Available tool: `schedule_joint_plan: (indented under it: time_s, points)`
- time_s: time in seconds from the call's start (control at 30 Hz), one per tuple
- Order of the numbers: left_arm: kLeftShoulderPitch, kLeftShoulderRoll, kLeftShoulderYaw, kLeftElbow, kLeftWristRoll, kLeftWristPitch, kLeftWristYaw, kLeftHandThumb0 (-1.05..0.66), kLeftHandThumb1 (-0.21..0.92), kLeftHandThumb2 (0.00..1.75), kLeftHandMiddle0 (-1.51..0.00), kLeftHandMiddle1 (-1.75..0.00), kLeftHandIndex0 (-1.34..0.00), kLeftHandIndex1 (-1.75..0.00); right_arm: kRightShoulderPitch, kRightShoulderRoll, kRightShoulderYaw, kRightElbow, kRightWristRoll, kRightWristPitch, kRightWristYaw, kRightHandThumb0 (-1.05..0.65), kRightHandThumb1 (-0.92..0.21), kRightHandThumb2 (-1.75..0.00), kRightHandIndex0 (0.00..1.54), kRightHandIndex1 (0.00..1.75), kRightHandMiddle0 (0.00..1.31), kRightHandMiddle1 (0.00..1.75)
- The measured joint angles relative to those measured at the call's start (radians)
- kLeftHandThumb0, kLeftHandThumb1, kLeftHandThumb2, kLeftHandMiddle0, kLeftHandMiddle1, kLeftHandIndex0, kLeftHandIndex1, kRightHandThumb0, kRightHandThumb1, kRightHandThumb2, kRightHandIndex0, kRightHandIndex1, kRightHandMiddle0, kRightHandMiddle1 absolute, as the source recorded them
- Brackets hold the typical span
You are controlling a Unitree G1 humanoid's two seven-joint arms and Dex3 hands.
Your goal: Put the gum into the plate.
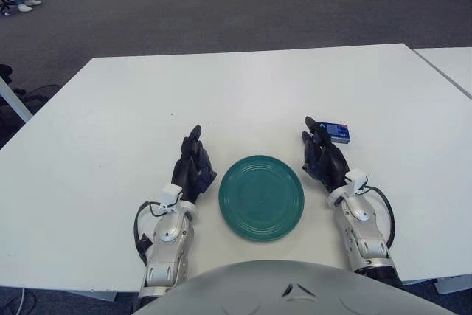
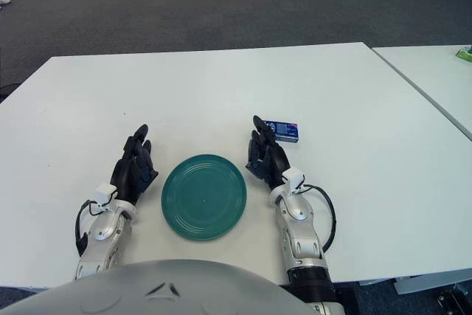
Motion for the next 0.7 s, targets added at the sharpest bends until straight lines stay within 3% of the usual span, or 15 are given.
schedule_joint_plan:
  time_s: [0.17,0.37,0.5,0.7]
  points:
    - [0.000,-0.005,0.004,0.000,-0.005,0.005,0.003,-0.90,0.92,0.88,-0.16,-0.01,0.00,-0.43,0.050,-0.011,0.033,-0.100,-0.017,0.041,-0.001,-0.63,-0.92,-0.86,0.16,0.02,0.00,0.39]
    - [-0.004,-0.014,0.008,0.004,-0.015,0.010,0.006,-0.92,0.92,0.88,-0.21,-0.02,0.00,-0.52,0.064,-0.040,0.050,-0.151,-0.134,-0.012,-0.027,-0.69,-0.92,-0.72,0.26,0.03,0.00,0.59]
    - [-0.004,-0.016,0.012,0.019,-0.016,0.010,0.006,-0.93,0.92,0.88,-0.23,-0.02,0.00,-0.56,0.067,-0.101,0.047,-0.240,-0.289,-0.093,-0.076,-0.73,-0.92,-0.69,0.31,0.03,0.00,0.67]
    - [-0.013,-0.015,0.019,0.036,-0.021,0.008,0.003,-0.92,0.92,0.88,-0.24,-0.02,0.00,-0.61,0.025,-0.175,0.032,-0.257,-0.545,-0.286,-0.240,-0.76,-0.92,-0.62,0.41,0.05,0.01,0.79]
